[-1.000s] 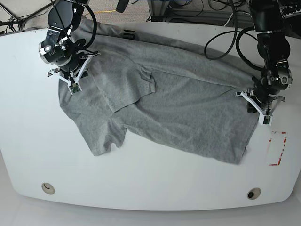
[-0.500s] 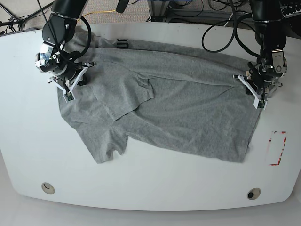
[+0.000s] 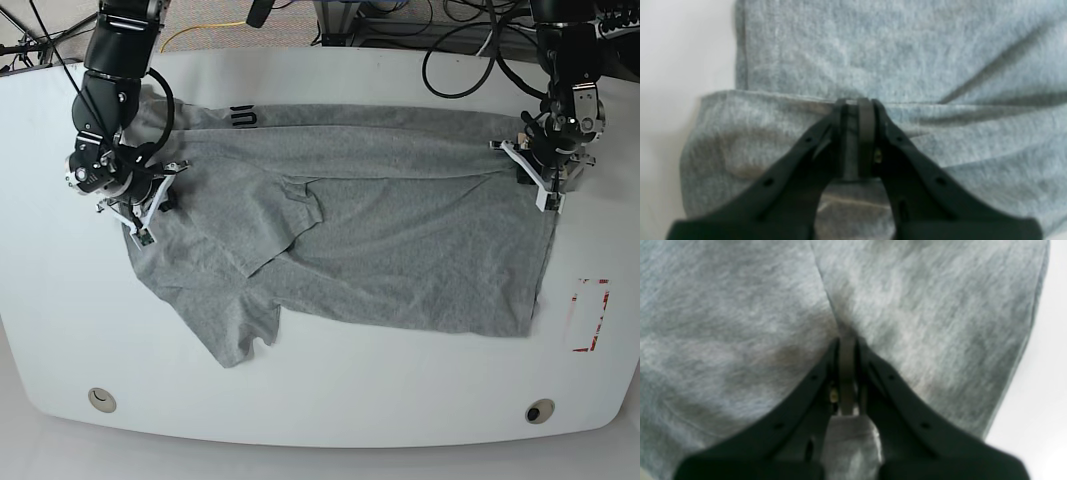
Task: Fold the T-shirt properly
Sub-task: 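Release and reposition the right gripper along the shirt's side edge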
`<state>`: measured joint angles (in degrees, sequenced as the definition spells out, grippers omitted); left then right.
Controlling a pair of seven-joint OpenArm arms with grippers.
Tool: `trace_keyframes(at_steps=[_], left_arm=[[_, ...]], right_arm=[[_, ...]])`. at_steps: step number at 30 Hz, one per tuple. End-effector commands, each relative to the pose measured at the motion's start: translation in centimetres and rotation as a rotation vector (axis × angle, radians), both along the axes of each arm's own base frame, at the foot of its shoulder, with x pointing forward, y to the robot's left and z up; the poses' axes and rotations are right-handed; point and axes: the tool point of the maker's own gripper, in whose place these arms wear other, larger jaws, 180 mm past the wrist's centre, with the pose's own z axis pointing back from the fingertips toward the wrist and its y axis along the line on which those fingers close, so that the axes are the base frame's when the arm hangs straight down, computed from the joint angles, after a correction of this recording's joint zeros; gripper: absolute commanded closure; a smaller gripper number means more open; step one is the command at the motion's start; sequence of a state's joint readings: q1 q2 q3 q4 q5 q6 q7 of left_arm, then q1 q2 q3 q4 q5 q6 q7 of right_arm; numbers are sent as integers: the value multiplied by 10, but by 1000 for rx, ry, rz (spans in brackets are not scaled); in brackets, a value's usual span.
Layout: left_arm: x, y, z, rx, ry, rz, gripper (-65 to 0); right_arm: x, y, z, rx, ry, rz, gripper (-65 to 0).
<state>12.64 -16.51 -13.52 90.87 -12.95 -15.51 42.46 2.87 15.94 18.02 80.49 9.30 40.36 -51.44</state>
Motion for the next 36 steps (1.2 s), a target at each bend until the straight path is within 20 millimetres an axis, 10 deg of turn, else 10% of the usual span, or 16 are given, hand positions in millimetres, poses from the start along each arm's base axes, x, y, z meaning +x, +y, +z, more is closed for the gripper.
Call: trace_keyframes(at_steps=[1, 15, 20, 28, 36], left_arm=[[-12, 1, -3, 23, 73, -12, -42], [-11, 13, 27, 73, 56, 10, -43], [-9, 15, 44, 99, 40, 8, -49], [-4, 13, 59, 118, 3, 0, -328], [6, 20, 70, 114, -39, 27, -367]], right_arm=[[-16, -19, -10, -84, 78, -6, -14], [-5, -15, 25, -129, -31, 22, -17], [5, -27, 47, -167, -61, -12, -200], [32, -43, 68, -135, -123, -99, -319], [67, -47, 70, -61, -137, -132, -319]])
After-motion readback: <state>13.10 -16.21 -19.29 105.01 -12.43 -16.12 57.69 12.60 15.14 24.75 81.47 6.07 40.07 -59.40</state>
